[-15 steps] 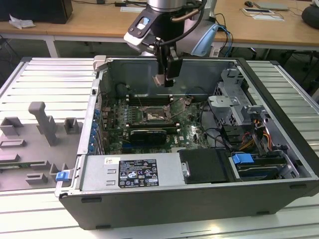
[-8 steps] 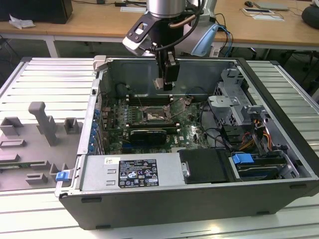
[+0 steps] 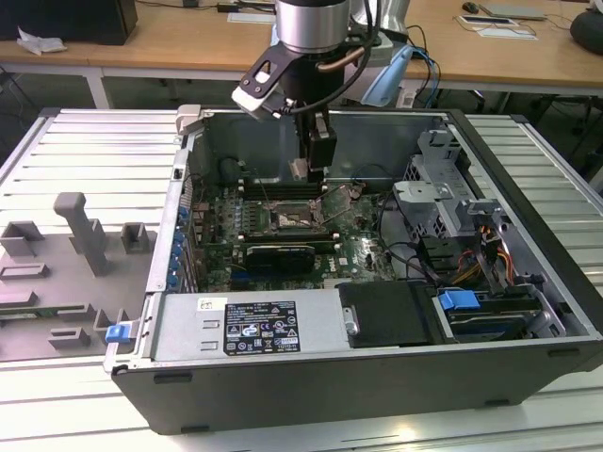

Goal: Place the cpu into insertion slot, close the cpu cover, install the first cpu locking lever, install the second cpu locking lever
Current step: 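Place the cpu into insertion slot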

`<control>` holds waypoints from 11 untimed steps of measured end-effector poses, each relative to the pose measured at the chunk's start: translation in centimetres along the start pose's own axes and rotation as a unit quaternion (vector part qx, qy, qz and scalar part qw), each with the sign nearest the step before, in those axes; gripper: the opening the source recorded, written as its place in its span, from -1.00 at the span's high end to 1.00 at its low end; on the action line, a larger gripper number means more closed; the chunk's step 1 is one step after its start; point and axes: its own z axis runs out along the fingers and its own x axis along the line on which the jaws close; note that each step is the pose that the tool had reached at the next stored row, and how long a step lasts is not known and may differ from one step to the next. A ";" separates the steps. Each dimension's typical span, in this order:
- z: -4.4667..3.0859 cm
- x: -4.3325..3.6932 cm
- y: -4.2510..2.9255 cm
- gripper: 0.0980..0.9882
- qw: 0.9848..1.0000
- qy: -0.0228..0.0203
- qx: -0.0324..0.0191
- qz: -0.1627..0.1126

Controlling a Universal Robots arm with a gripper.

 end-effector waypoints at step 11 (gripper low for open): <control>3.27 -0.04 -0.28 0.01 1.000 -0.002 0.000 0.021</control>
